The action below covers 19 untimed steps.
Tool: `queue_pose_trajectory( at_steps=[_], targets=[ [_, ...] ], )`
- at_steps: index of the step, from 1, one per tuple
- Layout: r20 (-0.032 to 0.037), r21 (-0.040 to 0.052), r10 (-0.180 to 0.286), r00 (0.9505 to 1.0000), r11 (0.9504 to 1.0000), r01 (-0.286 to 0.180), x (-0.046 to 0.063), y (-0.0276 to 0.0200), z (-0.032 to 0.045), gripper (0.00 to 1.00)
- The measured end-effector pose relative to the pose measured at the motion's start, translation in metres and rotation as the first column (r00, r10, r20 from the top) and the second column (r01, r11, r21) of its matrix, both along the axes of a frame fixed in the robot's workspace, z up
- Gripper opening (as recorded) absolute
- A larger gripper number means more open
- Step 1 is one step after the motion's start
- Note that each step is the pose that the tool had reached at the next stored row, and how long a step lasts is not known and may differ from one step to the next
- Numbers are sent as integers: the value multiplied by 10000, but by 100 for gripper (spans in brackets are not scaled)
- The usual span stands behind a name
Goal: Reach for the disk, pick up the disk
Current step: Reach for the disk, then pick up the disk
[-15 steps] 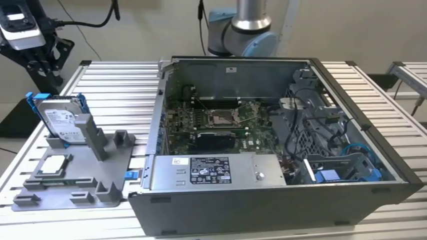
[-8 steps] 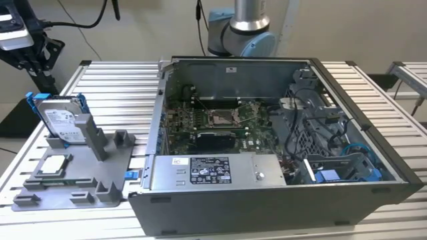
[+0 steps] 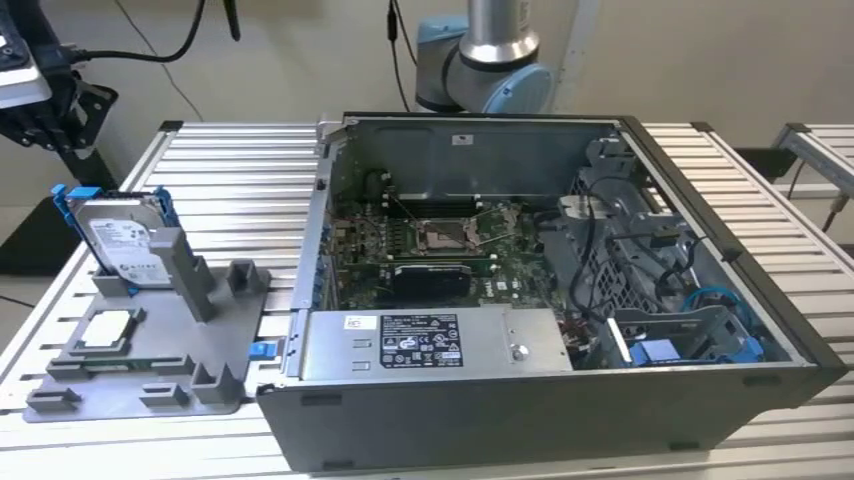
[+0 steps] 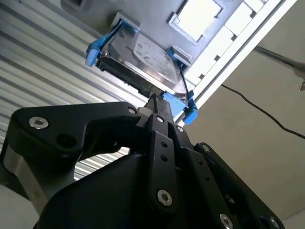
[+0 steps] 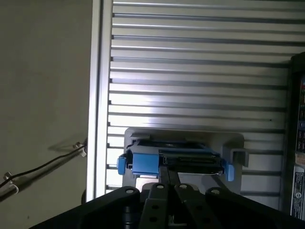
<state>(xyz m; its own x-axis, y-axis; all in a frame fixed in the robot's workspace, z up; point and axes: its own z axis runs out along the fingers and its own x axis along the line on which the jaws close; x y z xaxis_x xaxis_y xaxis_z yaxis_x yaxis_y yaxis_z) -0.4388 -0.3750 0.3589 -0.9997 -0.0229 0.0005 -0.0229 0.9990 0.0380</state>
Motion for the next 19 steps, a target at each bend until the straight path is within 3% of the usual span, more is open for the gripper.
queue_pose_trajectory(
  at_steps=[3, 8, 19],
  targets=[
    [-1, -1, 4, 10000, 10000, -4, -41, -28, -7, 0],
    [0, 0, 8, 10000, 10000, -8, -113, -30, -17, 0],
    [0, 4, 8, 10000, 10000, -8, -115, -30, -18, 0]
  ],
)
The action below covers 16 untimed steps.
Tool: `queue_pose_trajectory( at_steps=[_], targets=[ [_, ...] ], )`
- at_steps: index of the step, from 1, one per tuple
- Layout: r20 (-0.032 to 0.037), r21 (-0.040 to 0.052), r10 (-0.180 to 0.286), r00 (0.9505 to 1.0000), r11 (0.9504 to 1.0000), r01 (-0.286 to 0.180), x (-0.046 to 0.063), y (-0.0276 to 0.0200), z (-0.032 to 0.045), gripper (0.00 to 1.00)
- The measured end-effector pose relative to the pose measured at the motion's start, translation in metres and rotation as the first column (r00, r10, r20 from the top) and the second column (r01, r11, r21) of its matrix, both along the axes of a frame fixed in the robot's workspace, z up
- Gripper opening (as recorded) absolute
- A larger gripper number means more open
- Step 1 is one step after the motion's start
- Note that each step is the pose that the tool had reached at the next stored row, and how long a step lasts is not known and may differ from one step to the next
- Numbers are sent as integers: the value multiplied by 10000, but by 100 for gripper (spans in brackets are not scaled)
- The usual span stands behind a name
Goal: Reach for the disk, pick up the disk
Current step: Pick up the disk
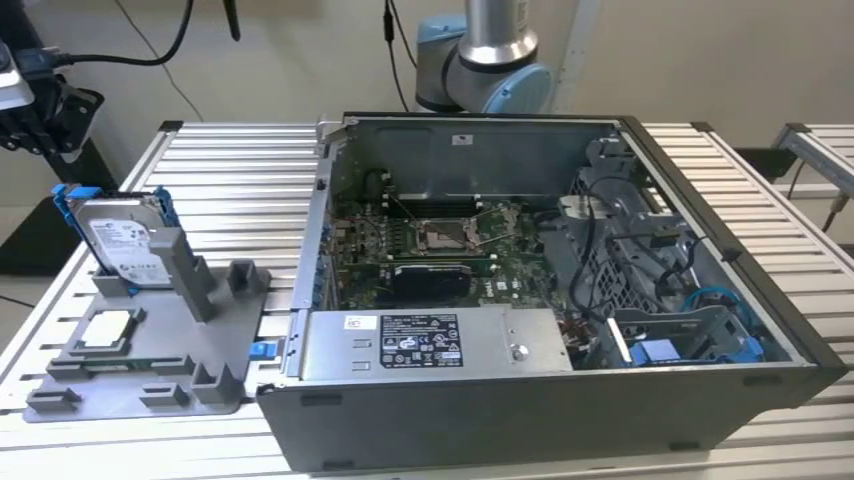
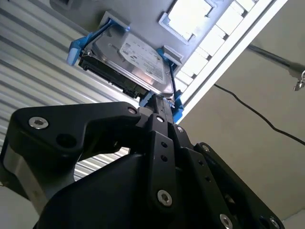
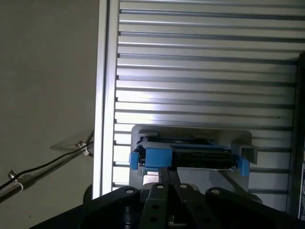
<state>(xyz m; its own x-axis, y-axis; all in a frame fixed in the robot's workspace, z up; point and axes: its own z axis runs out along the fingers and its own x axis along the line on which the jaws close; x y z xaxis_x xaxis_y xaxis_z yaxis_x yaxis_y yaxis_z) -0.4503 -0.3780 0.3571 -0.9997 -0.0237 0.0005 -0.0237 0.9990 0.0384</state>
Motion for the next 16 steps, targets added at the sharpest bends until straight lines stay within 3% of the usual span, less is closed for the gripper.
queue_pose_trajectory(
  at_steps=[5, 10, 13, 16],
  targets=[
    [-1, 0, 117, 9999, 9999, -117, 0, 0, 0, 0],
    [-1, 0, 711, 9975, 9975, -711, 0, 0, 0, 0],
    [0, 0, 1228, 9924, 9924, -1228, 0, 0, 0, 0],
    [0, 0, 1766, 9843, 9843, -1766, 0, 0, 0, 0]
  ],
)
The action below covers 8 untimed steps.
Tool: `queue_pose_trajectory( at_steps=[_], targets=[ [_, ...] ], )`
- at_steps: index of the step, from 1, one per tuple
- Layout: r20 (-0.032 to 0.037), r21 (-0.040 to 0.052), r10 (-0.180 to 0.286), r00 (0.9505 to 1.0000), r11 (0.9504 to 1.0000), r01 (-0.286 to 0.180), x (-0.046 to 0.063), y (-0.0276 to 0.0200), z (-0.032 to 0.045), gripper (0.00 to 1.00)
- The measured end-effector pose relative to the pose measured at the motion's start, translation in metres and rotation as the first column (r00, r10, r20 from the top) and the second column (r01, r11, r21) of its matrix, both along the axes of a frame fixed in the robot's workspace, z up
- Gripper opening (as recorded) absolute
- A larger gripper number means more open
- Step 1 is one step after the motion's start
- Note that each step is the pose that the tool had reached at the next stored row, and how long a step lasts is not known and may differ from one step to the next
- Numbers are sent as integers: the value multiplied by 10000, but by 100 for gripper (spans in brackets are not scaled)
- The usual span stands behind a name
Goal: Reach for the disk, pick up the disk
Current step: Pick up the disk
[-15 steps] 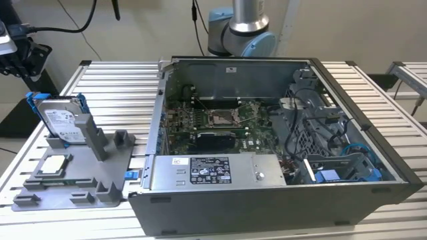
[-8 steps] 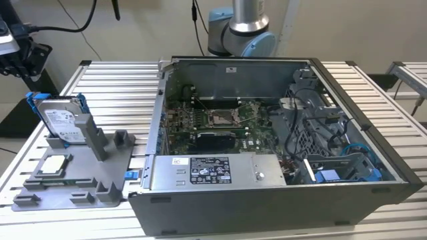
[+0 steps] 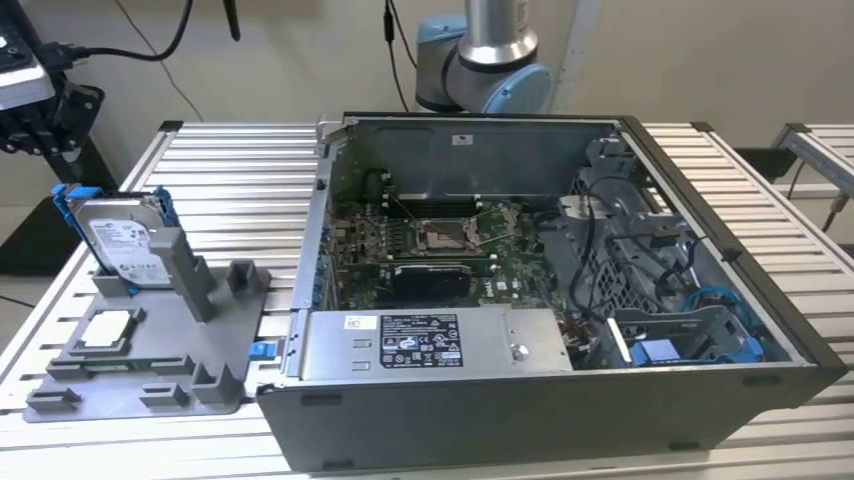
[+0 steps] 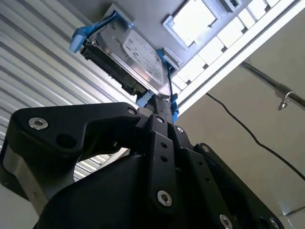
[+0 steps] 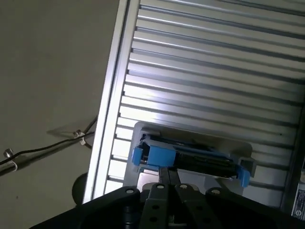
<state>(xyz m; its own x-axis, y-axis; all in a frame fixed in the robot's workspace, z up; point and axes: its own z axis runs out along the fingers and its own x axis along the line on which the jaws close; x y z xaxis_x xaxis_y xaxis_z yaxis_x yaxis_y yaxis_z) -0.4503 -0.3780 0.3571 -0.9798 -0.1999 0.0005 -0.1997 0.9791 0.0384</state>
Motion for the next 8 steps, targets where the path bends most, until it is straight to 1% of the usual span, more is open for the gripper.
queue_pose_trajectory(
  at_steps=[2, 4, 8],
  targets=[
    [0, 0, 359, 9994, 9994, -359, 0, 0, 0, 0],
    [0, -1, 687, 9976, 9976, -687, 0, 0, 0, 0],
    [0, -2, 1307, 9914, 9914, -1307, 0, 0, 0, 0]
  ],
)
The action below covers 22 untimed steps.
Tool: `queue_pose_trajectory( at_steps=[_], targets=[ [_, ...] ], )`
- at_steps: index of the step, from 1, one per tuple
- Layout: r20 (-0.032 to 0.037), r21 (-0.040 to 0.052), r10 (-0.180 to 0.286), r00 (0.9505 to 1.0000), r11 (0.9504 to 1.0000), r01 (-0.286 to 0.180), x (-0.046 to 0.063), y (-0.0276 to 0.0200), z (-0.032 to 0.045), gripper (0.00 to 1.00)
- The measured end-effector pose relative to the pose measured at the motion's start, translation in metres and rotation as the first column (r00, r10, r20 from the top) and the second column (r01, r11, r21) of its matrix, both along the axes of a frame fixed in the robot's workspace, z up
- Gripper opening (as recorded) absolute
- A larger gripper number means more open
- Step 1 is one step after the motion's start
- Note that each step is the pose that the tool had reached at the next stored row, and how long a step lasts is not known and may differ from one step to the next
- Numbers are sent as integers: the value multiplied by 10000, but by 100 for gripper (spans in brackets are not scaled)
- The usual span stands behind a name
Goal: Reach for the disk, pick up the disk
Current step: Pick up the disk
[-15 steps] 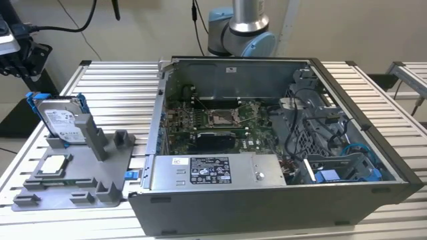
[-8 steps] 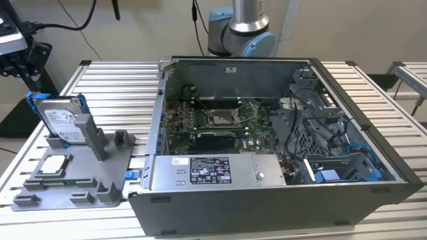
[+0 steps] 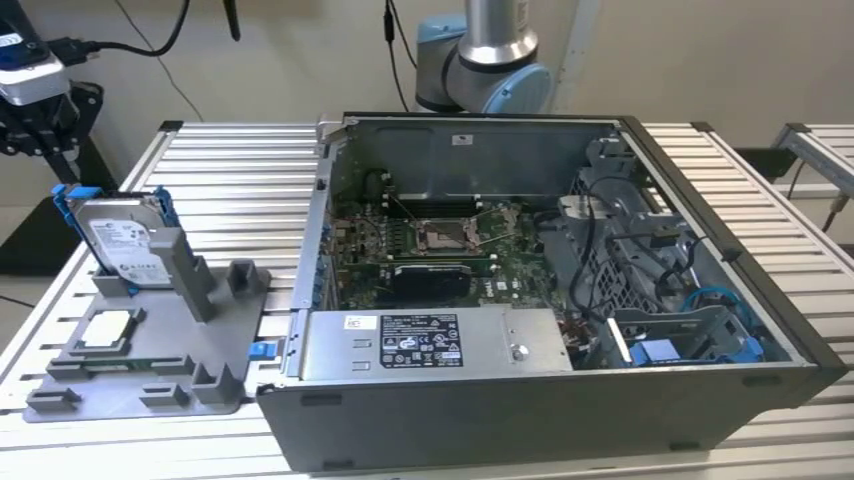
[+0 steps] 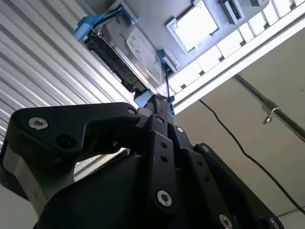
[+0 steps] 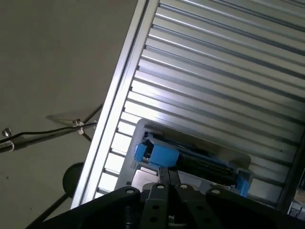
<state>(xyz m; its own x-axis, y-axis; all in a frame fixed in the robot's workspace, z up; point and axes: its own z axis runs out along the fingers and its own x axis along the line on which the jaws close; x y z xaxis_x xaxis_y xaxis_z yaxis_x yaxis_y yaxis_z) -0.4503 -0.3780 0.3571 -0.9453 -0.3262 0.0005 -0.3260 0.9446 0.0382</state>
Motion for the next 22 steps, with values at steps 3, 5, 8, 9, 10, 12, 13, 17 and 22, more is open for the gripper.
queue_pose_trajectory(
  at_steps=[3, 5, 8, 9, 10, 12, 13, 17, 22],
  targets=[
    [0, 0, 262, 9997, 9997, -262, 0, 0, 0, 0],
    [-1, 0, 269, 9996, 9996, -269, 0, 0, 0, 0],
    [0, 0, 271, 9996, 9996, -271, 0, 0, 0, 0],
    [0, 0, 271, 9996, 9996, -271, 0, 0, 0, 0],
    [0, 0, 280, 9996, 9996, -280, 0, 0, 0, 0],
    [0, -1, 365, 9993, 9993, -365, 0, 0, 0, 0],
    [0, 0, 468, 9989, 9989, -468, 0, 0, 0, 0],
    [-1, -1, 1058, 9944, 9944, -1058, 0, 0, 0, 0],
    [-3, -18, 1958, 9806, 9806, -1958, 0, -1, 0, 0]
  ],
)
